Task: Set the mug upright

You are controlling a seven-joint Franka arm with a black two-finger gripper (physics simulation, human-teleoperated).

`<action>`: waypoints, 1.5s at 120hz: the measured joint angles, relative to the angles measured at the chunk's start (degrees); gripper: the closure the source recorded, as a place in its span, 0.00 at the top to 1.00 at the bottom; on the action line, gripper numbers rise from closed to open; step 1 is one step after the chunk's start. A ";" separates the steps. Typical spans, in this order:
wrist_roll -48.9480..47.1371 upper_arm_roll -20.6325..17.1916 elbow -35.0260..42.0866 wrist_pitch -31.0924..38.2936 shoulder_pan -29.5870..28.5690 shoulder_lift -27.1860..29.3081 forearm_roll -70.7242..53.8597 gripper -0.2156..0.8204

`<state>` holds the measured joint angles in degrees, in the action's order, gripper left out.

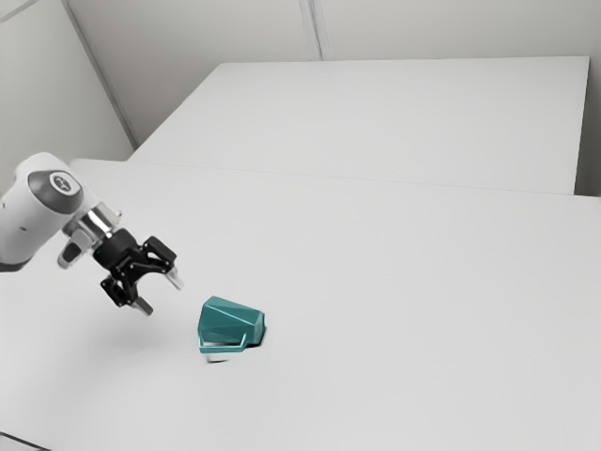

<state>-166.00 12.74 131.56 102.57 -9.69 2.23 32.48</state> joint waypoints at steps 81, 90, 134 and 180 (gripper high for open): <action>0.00 -3.05 2.16 7.31 3.34 -7.37 18.77 0.79; 0.00 -3.63 2.22 7.49 3.45 -7.49 19.64 0.79; 0.00 -4.68 2.12 8.12 3.91 -7.74 19.00 0.31; 0.00 -4.84 0.00 9.48 6.10 -2.50 11.78 0.06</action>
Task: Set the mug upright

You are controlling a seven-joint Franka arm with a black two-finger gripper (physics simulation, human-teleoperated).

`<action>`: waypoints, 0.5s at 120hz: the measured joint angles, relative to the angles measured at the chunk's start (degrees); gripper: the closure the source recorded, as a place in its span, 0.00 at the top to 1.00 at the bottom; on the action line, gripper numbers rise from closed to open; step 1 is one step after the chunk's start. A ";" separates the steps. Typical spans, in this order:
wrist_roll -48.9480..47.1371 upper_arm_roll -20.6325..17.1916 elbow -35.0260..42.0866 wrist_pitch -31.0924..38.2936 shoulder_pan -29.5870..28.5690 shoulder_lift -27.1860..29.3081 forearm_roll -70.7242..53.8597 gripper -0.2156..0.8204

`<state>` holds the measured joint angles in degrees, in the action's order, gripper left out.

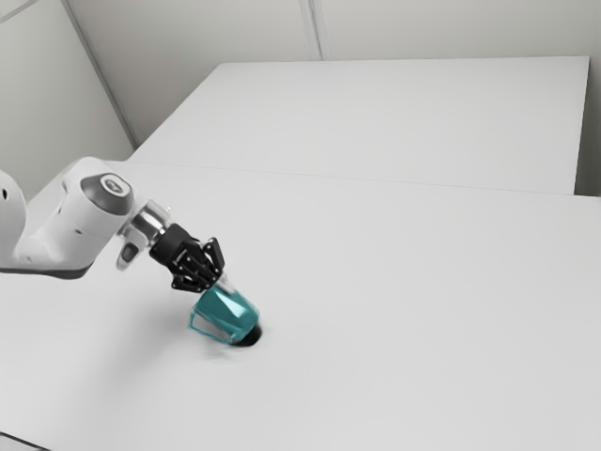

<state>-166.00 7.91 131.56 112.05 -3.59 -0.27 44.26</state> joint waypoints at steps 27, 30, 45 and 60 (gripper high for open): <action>0.00 -3.49 -1.53 3.27 -0.65 2.68 -10.49 0.04; 0.00 -3.84 -2.21 3.57 -0.44 2.76 -12.52 0.04; 0.00 -6.29 -7.21 4.63 0.23 2.07 -24.17 0.04; 0.00 -9.46 -11.41 5.44 0.38 -0.23 -37.56 0.04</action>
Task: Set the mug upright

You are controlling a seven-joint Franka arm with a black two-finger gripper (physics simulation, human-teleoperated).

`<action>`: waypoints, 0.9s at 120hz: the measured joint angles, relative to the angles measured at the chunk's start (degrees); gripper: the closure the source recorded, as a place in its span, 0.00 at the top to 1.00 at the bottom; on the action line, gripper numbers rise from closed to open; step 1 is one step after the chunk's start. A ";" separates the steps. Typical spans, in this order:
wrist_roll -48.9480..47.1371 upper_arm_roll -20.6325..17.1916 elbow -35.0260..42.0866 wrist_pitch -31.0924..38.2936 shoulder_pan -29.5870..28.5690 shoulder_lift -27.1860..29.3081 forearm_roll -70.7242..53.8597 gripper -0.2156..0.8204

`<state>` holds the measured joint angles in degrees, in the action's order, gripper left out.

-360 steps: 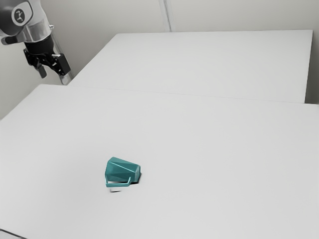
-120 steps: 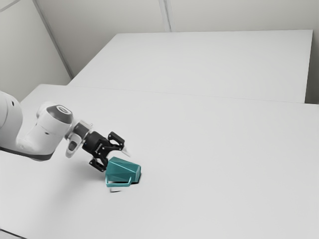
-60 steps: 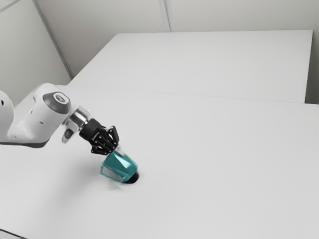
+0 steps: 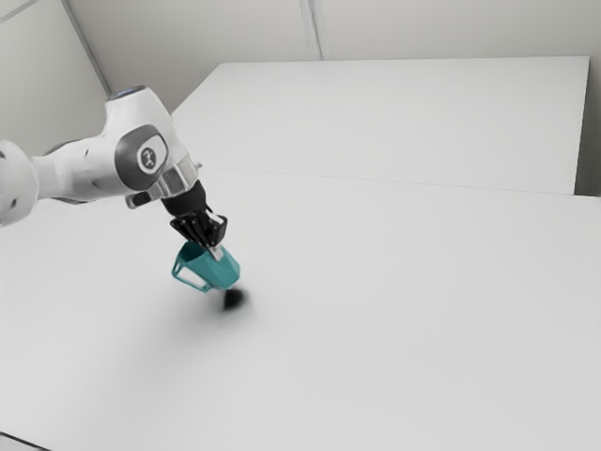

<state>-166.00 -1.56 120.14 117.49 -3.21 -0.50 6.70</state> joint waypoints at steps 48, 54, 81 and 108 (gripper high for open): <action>0.00 -3.51 -0.85 7.16 1.73 -5.62 -12.19 0.03; 0.00 -3.53 -0.85 7.61 1.60 -5.83 -12.41 0.03; 0.00 -3.71 -3.03 5.86 1.73 -7.46 -13.84 0.03; 0.00 -4.03 -4.33 1.06 1.97 -8.83 -14.17 0.03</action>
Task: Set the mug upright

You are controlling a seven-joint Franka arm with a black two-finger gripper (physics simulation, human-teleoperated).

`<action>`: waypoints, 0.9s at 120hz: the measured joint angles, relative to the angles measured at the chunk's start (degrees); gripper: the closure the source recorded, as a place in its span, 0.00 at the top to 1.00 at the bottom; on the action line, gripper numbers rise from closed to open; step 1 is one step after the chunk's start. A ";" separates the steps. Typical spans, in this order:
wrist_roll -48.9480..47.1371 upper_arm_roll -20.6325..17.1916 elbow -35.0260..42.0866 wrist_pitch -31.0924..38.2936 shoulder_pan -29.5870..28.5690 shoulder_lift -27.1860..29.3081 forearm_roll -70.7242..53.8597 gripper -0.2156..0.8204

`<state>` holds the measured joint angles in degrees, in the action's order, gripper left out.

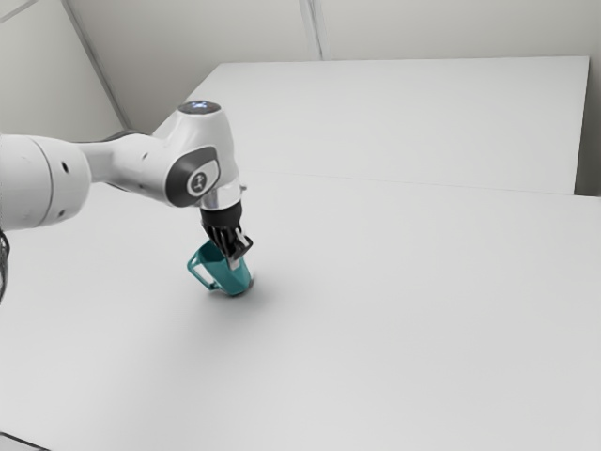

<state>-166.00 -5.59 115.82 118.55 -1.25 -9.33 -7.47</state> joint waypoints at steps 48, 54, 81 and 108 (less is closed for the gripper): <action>-0.01 -0.33 -0.99 -3.20 -0.02 1.55 -0.31 0.50; -0.01 -0.34 -0.78 -3.80 -0.02 3.32 -0.32 0.56; -0.01 -0.38 -4.42 -7.03 -0.19 9.43 0.05 0.71; -0.01 -0.12 -12.95 -13.30 0.22 10.25 0.21 0.76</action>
<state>-166.00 -5.71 102.86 105.25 -1.02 0.92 -7.25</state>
